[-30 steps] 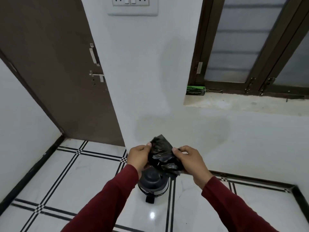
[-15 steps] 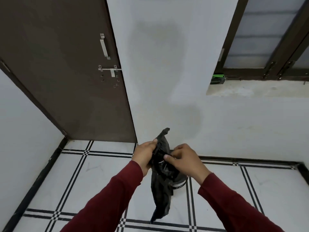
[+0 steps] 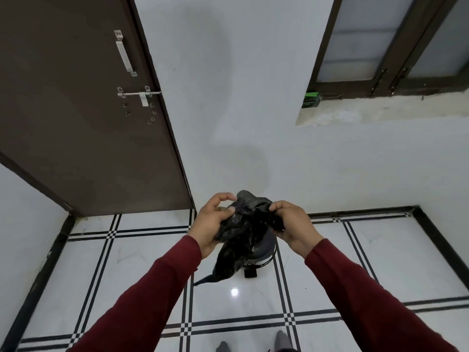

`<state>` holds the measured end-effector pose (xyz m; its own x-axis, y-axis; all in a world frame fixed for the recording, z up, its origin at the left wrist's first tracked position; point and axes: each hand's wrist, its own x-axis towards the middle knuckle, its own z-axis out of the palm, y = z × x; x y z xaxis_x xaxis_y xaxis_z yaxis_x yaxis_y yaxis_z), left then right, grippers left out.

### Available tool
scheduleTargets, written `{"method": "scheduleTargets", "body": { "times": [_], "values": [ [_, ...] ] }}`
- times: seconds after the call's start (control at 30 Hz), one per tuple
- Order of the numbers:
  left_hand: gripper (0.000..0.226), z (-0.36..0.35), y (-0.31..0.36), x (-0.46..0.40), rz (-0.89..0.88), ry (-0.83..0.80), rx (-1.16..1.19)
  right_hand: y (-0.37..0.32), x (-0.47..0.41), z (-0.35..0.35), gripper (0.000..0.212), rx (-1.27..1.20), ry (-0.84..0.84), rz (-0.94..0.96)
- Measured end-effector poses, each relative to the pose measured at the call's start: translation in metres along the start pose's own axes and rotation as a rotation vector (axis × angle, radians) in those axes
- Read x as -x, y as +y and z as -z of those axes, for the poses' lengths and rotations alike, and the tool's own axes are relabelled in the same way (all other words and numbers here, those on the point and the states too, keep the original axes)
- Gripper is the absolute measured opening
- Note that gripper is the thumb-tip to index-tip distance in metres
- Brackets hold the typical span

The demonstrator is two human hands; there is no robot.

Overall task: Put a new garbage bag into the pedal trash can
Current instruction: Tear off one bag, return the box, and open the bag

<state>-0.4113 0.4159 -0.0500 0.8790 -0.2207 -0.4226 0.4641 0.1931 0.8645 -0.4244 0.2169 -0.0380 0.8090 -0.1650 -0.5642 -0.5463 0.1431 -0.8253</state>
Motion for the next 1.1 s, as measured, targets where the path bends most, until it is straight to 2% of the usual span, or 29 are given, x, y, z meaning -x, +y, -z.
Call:
{"method": "scheduleTargets", "body": {
  "times": [0.07, 0.17, 0.23, 0.3, 0.37, 0.5, 0.6, 0.67, 0.73, 0.83, 0.9, 0.93, 1.0, 1.03, 1.1],
  "values": [
    [0.034, 0.000, 0.002, -0.004, -0.070, 0.069, -0.312, -0.005, 0.000, 0.002, 0.034, -0.012, 0.049, -0.016],
    [0.036, 0.000, 0.002, -0.010, -0.162, 0.207, -0.881, -0.007, -0.004, 0.007, 0.009, 0.019, 0.112, 0.011],
    [0.029, -0.002, 0.002, -0.011, -0.219, 0.243, -1.091, -0.006, -0.004, 0.012, 0.027, 0.091, 0.141, 0.058],
    [0.033, -0.007, 0.003, -0.009, -0.226, 0.247, -1.206, -0.005, -0.007, 0.015, 0.029, 0.187, 0.185, 0.142],
    [0.040, -0.014, 0.004, -0.009, -0.224, 0.285, -1.262, -0.004, -0.009, 0.017, 0.018, 0.305, 0.140, 0.223],
    [0.042, -0.023, 0.007, -0.013, -0.253, 0.370, -1.273, -0.007, -0.006, 0.025, 0.053, 0.643, -0.074, 0.338],
    [0.058, -0.026, 0.007, -0.014, -0.294, 0.361, -1.334, -0.013, -0.005, 0.031, 0.060, 0.859, -0.147, 0.307],
    [0.068, -0.029, 0.005, -0.013, -0.351, 0.285, -1.422, -0.017, -0.006, 0.035, 0.060, 0.933, -0.118, 0.319],
    [0.074, -0.030, -0.001, -0.011, -0.422, 0.157, -1.503, -0.020, -0.008, 0.039, 0.057, 0.784, -0.062, 0.273],
    [0.051, -0.031, -0.008, -0.009, -0.400, 0.021, -1.501, -0.020, -0.017, 0.047, 0.023, 0.458, 0.144, 0.210],
    [0.046, -0.030, -0.012, -0.010, -0.340, 0.075, -1.482, -0.020, -0.024, 0.056, 0.008, 0.324, 0.238, 0.204],
    [0.044, -0.030, -0.013, -0.012, -0.324, 0.136, -1.472, -0.019, -0.027, 0.061, 0.013, 0.262, 0.241, 0.167],
    [0.042, -0.033, -0.012, -0.016, -0.295, 0.260, -1.447, -0.017, -0.030, 0.067, 0.031, 0.154, 0.132, 0.086],
    [0.054, -0.035, -0.011, -0.018, -0.247, 0.299, -1.439, -0.015, -0.030, 0.069, 0.036, 0.139, 0.081, 0.080],
    [0.089, -0.040, -0.008, -0.019, -0.172, 0.331, -1.445, -0.012, -0.027, 0.071, 0.031, 0.161, 0.005, 0.106]
  ]
}}
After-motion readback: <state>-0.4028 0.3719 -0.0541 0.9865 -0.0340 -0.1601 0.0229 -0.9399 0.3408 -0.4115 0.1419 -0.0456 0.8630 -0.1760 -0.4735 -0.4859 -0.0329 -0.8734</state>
